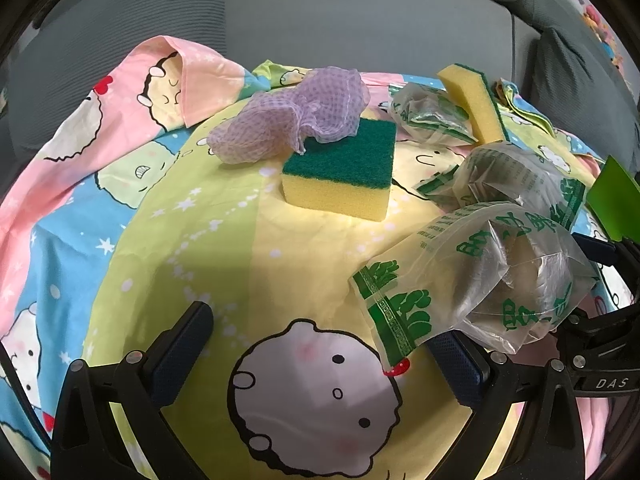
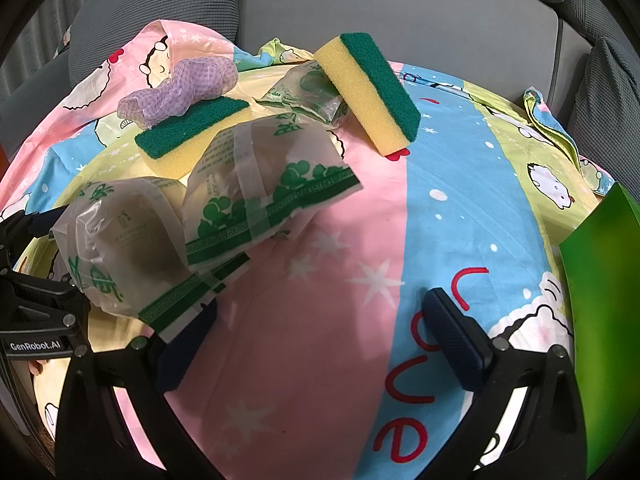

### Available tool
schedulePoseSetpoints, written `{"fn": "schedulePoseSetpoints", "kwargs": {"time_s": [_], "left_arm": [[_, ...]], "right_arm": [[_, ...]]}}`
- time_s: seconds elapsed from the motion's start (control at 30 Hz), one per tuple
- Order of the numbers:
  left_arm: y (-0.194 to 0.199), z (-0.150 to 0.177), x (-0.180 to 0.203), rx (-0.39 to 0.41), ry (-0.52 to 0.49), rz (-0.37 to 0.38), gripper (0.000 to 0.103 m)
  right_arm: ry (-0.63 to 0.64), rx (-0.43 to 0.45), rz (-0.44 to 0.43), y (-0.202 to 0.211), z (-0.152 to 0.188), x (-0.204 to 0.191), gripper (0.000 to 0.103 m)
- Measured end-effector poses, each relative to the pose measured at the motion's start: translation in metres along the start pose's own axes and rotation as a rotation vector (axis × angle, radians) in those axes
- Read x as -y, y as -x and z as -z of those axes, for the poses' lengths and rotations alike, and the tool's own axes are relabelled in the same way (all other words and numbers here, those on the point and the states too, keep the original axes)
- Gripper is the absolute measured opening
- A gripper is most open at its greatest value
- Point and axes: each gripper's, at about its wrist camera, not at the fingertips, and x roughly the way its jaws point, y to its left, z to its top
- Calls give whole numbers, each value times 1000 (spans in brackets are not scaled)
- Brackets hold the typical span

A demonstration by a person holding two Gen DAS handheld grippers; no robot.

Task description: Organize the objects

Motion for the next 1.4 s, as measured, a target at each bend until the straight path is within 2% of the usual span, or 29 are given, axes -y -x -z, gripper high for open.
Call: {"fn": "schedulePoseSetpoints", "kwargs": {"time_s": [0.73,0.9,1.0,1.07,1.13,1.3,1.4], "left_arm": [[-1,1,1,-7,-1,-6,103],[1,-3,1,-50,-12,7,103],[12,-4,1,-76,6,55,103],[30,-4,1,-42,21,114,103],[48,-7,1,-1,32,171,103],[66,-15,-6,21,87,265,103],[66,-16,-13,-8,138,327,102]], "right_arm": [[-1,1,1,-4,5,-4,103],[-3,-18,3,-6,5,-3,103],[-67,-46,-16,2,5,1,102],[-151,-38,-90,18,9,7,102],[-205,-11,-128,35,9,11,102],[-327,97,-131,94,-3,17,102],[-365,96,-139,114,-21,10,102]]}}
